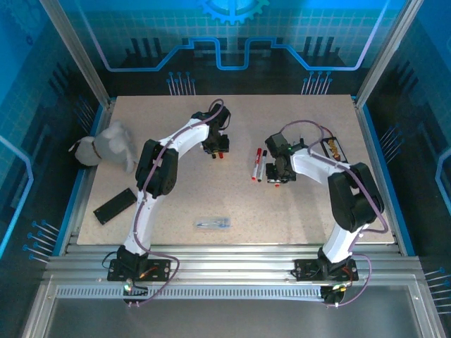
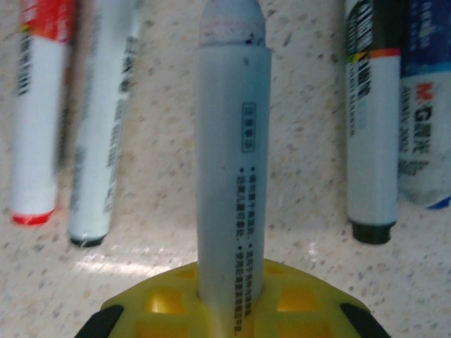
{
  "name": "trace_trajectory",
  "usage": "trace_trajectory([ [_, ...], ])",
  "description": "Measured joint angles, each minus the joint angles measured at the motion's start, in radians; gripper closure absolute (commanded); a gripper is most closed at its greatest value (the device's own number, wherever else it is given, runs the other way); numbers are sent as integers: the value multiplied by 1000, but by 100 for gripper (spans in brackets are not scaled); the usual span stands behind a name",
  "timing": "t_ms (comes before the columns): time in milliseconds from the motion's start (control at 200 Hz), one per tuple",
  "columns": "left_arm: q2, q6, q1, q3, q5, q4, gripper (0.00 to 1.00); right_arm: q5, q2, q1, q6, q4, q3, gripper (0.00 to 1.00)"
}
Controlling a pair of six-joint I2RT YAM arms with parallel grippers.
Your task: Open the pen caps
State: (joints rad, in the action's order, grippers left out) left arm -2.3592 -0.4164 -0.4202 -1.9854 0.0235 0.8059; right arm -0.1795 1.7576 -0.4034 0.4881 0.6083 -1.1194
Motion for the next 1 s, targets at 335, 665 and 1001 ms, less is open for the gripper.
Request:
trace_trajectory([
  [335,63,-3,-54,24,-1,-4,67,-84,127,10,-34,62,-117,78],
  [665,64,-3,-77,24,-5,-3,67,-158,152,10,-42,118,-144,64],
  [1001,64,-5,-106,24,-32,-18,57,-148,25,9,-31,95,-96,59],
])
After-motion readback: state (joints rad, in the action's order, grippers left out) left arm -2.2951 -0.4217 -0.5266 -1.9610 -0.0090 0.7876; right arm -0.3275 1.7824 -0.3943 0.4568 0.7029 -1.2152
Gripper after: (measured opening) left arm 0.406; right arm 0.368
